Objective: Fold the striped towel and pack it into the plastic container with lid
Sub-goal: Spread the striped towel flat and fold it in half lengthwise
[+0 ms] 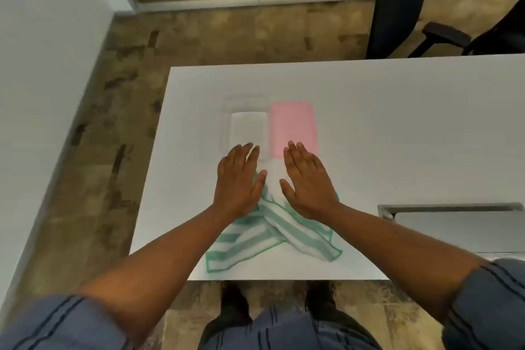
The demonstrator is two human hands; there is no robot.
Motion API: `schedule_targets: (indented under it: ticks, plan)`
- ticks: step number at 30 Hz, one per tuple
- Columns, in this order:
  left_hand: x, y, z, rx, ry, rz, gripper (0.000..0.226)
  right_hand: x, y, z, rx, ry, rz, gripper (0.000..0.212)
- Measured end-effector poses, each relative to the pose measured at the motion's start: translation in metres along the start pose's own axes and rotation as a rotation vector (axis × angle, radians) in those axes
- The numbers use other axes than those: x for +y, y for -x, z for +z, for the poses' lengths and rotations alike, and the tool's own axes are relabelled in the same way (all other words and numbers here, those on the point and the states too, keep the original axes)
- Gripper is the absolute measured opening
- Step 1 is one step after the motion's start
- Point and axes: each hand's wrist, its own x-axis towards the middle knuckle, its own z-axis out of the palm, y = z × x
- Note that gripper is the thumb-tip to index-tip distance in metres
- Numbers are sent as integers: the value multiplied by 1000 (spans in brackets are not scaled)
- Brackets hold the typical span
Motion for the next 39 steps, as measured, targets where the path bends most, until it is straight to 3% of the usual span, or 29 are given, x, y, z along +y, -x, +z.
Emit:
schedule_targets:
  ticks: [6,13,16,22,25,28,31,36,39]
  plan:
    - [-22,35,39,-155,33,121,47,-1,34,40,-174,-56,-10,61]
    - [-42,46,72,-338,89,61,55,-5,56,65,-316,-119,12,69]
    - [-43,43,75,-321,117,29,55,-5,61,77,-308,-69,-9,69]
    - [-45,34,68,-159,94,50,13,-7,55,72,-198,-165,30,40]
    - [-37,27,46,-137,159,98,21,-7,46,52,-149,-355,102,24]
    - [-26,23,17,-267,203,73,39,-3,35,23,-170,-659,238,12]
    - [-23,21,-2,-401,253,-25,53,4,28,-4,-109,-809,284,8]
    - [-54,28,-3,-326,116,-40,18,23,22,-37,-33,-898,285,9]
    - [-76,28,-10,-345,129,-214,31,41,23,-49,-144,-783,284,12]
